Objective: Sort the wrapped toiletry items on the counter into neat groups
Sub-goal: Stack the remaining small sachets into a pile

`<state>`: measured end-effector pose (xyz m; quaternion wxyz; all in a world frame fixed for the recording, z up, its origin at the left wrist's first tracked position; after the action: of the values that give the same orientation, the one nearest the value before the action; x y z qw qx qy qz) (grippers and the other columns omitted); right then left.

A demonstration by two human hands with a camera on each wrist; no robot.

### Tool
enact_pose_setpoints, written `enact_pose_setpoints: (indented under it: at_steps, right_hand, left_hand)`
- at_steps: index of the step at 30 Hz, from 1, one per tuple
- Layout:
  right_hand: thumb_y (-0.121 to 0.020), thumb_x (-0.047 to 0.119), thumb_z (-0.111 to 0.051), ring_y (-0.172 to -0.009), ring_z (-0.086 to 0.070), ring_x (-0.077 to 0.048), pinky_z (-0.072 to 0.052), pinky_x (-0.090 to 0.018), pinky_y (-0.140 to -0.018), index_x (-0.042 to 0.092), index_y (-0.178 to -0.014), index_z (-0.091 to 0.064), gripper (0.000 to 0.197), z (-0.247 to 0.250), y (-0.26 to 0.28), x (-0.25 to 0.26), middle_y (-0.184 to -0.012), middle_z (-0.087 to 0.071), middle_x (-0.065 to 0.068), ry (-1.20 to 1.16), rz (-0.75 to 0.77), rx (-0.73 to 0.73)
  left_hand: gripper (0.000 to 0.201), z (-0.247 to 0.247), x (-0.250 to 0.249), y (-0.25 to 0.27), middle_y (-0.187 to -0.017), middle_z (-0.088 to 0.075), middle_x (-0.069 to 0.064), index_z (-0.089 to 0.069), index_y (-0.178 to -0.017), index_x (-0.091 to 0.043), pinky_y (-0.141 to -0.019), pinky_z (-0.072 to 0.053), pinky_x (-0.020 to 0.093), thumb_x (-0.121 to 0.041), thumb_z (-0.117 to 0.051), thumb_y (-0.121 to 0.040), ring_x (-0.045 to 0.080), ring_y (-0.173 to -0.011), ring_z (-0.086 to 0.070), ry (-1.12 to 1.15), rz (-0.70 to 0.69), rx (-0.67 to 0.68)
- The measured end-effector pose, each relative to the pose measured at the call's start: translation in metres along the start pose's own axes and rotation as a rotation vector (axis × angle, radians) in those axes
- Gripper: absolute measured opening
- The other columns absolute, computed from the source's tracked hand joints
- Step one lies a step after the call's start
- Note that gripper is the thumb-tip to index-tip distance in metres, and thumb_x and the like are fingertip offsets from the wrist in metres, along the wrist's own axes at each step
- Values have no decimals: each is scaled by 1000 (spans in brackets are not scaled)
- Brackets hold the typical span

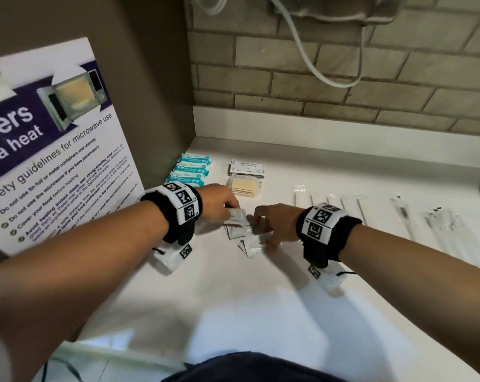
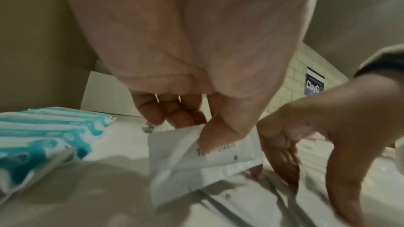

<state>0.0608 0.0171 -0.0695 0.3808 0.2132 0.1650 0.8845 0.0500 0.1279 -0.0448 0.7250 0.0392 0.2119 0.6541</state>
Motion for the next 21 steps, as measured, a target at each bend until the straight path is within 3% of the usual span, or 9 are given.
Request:
enact_pose_setpoints:
  at_steps: [3, 5, 8, 12, 14, 17, 19, 21]
  right_hand:
    - [-74, 19, -78, -108, -60, -24, -49, -31, -89, 12, -117, -53, 50, 1, 1, -3, -117, -63, -4, 51, -11, -11]
    - [-71, 26, -81, -107, -58, -25, -44, -29, -80, 11, -114, -55, 52, 1, 0, -2, -116, -62, -6, 119, -6, -12]
    - [-72, 34, -80, -98, -55, -24, -35, -26, -74, 15, -102, -55, 43, 2, -3, -1, -114, -62, -6, 201, -6, -6]
    - [-71, 33, -82, -88, -47, -20, -37, -27, -74, 16, -93, -49, 43, 4, -4, 0, -104, -58, -4, 207, -9, 19]
    - [-72, 27, -82, -89, -49, -20, -38, -27, -75, 16, -92, -49, 40, 4, -6, 3, -103, -60, -4, 176, -5, 25]
    - [-72, 20, -82, -87, -51, -19, -39, -26, -71, 14, -108, -52, 48, 8, -11, 8, -96, -60, 1, 92, 7, 0]
    - [-73, 17, -81, -89, -54, -19, -43, -25, -71, 16, -129, -43, 68, 9, -15, 11, -92, -59, 5, 55, 2, 5]
    - [-75, 20, -80, -107, -57, -23, -43, -27, -86, 18, -145, -30, 86, 6, -20, 13, -115, -62, -2, 94, 4, 46]
  left_hand:
    - [55, -13, 2, -2, -130, -61, -4, -55, -134, -31, -98, -44, 26, -6, -53, -86, 19, -116, -56, 10, 0, 11]
    - [60, -17, 4, -5, -129, -59, -1, -50, -139, -29, -95, -42, 25, -5, -55, -84, 22, -118, -55, -30, -14, 17]
    - [47, -19, 4, -8, -114, -59, 7, -59, -130, -22, -87, -48, 30, -15, -60, -84, 26, -105, -59, -103, -41, 38]
    - [35, -18, 11, -6, -119, -45, 0, -60, -115, -23, -92, -44, 31, -25, -68, -81, 20, -110, -45, -110, -42, -12]
    - [24, -17, 13, -5, -111, -47, -2, -57, -102, -21, -87, -44, 30, -24, -68, -81, 18, -104, -44, -89, -46, -23]
    - [12, -4, 19, -2, -88, -54, -5, -52, -91, -20, -66, -40, 24, -18, -62, -85, 18, -85, -50, 36, -12, -90]
    - [11, 9, 24, 0, -87, -56, -5, -52, -91, -22, -65, -41, 25, -18, -61, -86, 18, -82, -53, 104, 4, -148]
    - [12, 23, 29, 2, -95, -57, -4, -52, -96, -24, -68, -40, 27, -19, -60, -88, 19, -86, -54, 122, 22, -205]
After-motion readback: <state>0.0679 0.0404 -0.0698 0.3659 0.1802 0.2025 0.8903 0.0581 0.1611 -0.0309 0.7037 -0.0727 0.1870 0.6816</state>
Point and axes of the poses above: each hand's wrist, its own y-axis away from the middle knuckle, its own z-axis out of the back of the hand, x = y × z, the point moved 9 cm from there along -y, towards the middle knuckle
